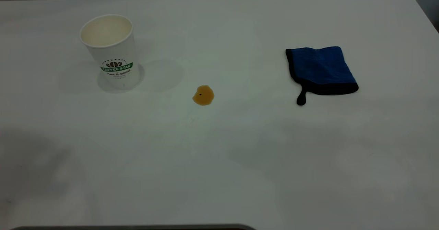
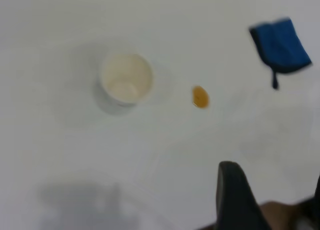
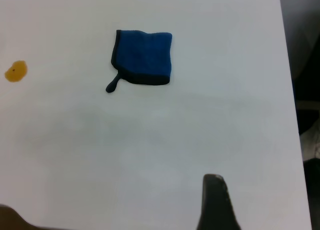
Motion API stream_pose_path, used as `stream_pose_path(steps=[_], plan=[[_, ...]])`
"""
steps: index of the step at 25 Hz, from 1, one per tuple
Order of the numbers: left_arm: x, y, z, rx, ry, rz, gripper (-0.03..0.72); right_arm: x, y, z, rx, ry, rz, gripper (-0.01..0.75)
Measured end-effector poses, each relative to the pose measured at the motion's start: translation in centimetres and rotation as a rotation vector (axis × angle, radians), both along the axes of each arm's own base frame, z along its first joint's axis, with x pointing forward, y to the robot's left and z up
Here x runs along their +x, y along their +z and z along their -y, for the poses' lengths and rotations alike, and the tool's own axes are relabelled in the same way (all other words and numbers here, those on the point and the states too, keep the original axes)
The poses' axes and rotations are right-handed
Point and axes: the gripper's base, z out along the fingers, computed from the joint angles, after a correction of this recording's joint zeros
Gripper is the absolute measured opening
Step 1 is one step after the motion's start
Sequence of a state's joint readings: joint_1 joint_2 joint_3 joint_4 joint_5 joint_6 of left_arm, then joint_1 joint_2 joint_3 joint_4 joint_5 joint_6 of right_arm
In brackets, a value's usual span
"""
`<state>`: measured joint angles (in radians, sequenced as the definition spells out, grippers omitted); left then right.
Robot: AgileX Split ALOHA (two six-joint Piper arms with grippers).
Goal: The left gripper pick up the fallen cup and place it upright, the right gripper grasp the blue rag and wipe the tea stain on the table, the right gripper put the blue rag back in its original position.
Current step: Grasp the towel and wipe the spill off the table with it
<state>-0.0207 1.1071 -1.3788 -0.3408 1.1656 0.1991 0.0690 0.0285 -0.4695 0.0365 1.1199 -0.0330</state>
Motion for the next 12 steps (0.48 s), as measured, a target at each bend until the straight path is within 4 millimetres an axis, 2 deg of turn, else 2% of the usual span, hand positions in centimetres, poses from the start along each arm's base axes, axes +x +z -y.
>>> stream_pose_path(steps=[2, 4, 6, 12], plan=[[-2.2, 0.4, -0.5, 0.035, 0.037, 0.041, 0.429, 0.0, 0.0, 0.0, 0.0, 0.0, 0.0, 0.546], [-4.1, -0.5, -0.9, 0.066, 0.074, 0.04, 0.429, 0.0, 0.0, 0.0, 0.0, 0.0, 0.0, 0.546], [-6.0, -2.0, -1.4, 0.099, 0.103, 0.025, 0.429, 0.0, 0.0, 0.0, 0.0, 0.0, 0.0, 0.546], [-10.4, -8.3, -2.3, 0.193, 0.143, -0.056, 0.428, 0.0, 0.0, 0.0, 0.0, 0.0, 0.0, 0.546]])
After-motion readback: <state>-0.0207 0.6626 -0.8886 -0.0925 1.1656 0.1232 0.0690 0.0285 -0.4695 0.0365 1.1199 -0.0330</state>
